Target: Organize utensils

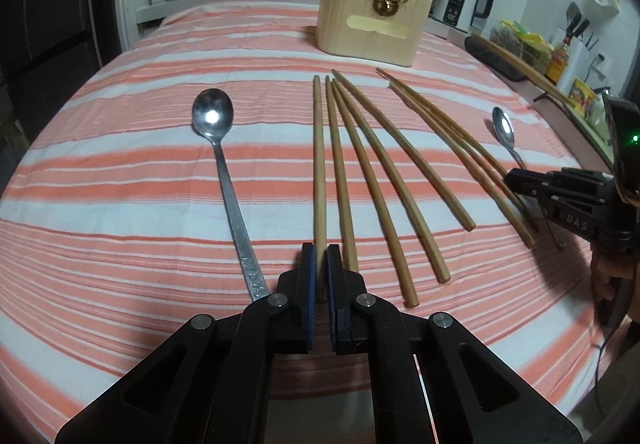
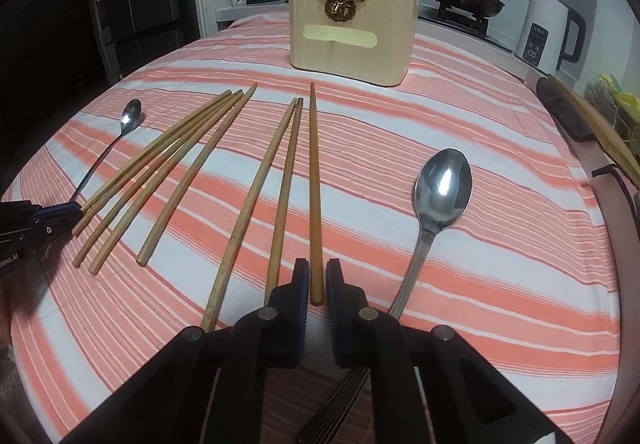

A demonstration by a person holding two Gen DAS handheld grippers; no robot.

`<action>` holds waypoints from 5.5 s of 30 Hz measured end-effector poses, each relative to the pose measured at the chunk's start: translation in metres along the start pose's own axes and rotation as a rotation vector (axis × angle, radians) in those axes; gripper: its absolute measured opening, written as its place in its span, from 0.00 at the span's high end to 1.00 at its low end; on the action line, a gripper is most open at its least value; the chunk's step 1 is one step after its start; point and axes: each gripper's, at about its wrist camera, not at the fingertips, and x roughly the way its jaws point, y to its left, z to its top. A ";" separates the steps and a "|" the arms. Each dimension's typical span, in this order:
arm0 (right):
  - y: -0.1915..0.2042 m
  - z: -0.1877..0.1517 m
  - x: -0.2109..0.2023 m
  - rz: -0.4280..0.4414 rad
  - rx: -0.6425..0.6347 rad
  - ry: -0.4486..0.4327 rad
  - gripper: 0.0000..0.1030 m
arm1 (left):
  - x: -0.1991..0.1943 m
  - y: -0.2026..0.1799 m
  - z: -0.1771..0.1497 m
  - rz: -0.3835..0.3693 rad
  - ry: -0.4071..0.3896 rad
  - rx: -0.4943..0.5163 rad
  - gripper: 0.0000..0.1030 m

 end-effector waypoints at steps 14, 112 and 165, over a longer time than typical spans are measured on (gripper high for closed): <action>0.008 0.027 -0.091 -0.002 0.017 -0.216 0.93 | -0.075 0.002 0.046 -0.058 -0.148 0.002 0.97; -0.031 -0.026 -0.097 -0.075 0.221 -0.248 0.19 | -0.042 0.008 0.023 0.103 -0.071 0.047 0.01; 0.017 -0.032 -0.030 0.085 -0.016 0.002 0.73 | -0.008 0.000 -0.006 -0.001 0.046 0.104 0.32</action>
